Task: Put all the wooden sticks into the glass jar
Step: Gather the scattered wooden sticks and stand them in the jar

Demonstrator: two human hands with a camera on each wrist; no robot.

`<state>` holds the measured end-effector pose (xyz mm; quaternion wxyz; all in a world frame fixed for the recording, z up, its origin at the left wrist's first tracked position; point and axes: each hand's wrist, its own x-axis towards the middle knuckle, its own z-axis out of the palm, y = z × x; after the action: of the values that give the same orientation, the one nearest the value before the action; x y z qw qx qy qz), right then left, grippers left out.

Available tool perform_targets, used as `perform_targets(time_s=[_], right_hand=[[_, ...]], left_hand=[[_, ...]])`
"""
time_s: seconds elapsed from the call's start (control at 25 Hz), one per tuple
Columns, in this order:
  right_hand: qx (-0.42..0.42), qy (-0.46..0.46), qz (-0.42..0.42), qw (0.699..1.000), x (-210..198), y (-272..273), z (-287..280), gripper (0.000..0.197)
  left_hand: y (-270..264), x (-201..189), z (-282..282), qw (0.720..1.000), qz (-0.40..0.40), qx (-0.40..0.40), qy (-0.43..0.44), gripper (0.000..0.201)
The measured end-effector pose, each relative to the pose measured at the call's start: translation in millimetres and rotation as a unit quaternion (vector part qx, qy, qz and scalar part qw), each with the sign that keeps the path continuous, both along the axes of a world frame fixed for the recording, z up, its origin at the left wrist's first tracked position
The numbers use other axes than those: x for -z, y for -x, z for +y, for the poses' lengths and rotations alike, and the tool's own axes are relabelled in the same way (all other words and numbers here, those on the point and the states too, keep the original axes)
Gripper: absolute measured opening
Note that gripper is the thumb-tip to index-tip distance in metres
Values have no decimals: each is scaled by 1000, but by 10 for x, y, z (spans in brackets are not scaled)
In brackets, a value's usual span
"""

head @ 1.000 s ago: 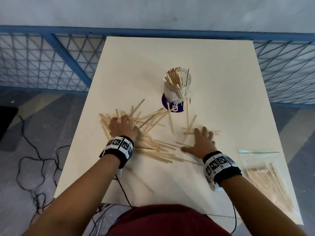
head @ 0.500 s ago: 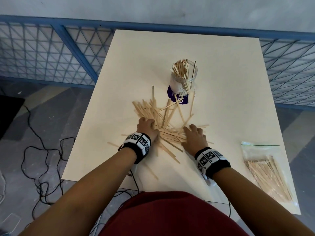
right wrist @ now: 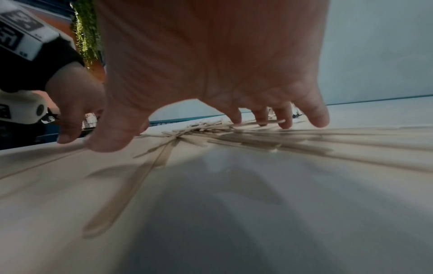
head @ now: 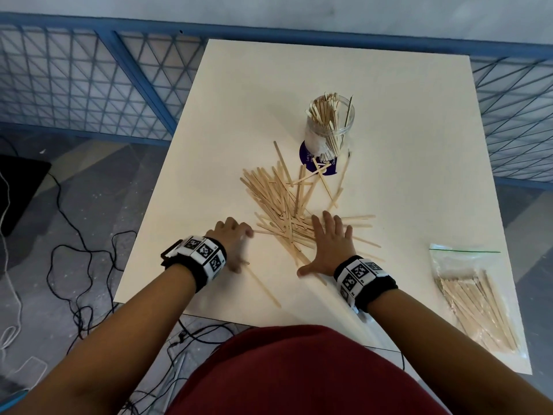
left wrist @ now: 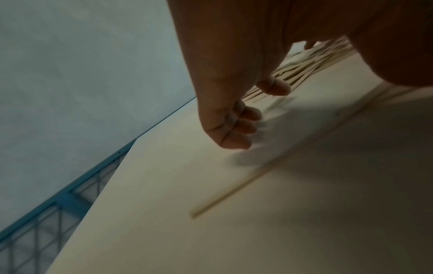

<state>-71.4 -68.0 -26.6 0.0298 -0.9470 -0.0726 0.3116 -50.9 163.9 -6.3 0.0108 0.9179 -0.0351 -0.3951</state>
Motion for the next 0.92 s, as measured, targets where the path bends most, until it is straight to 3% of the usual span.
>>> perform_targets(time_s=[0.12,0.2,0.36,0.48,0.64,0.76,0.84,0.92], right_hand=[[5,-15,2,1000,12,2,-25,124],[15,-32,-19,999,2,-1,-45,108],[41,-82,-79,993,-1,-62,-85,66],[42,-81,-86,992,12,-119,-114,56],[52,-75,-91,992,25,-168,-150,52],[77,-64,-118,988,21,-163,-172,47],[100,-74,-147,981,9,-162,-151,43],[102,-97,-151,978,-23,-171,-93,48]], left_hand=[[13,22,215,996,-30,-71,35,71],[-15,76,305,989,-44,-101,96,56],[-96,161,207,972,-83,-102,193,20],[-197,178,-131,962,-94,-100,236,13],[-348,110,-544,979,-72,-35,186,20],[-447,24,-650,969,-129,-4,211,12],[-537,-16,-618,961,-171,-2,218,30],[-656,-16,-534,973,-157,18,170,59]])
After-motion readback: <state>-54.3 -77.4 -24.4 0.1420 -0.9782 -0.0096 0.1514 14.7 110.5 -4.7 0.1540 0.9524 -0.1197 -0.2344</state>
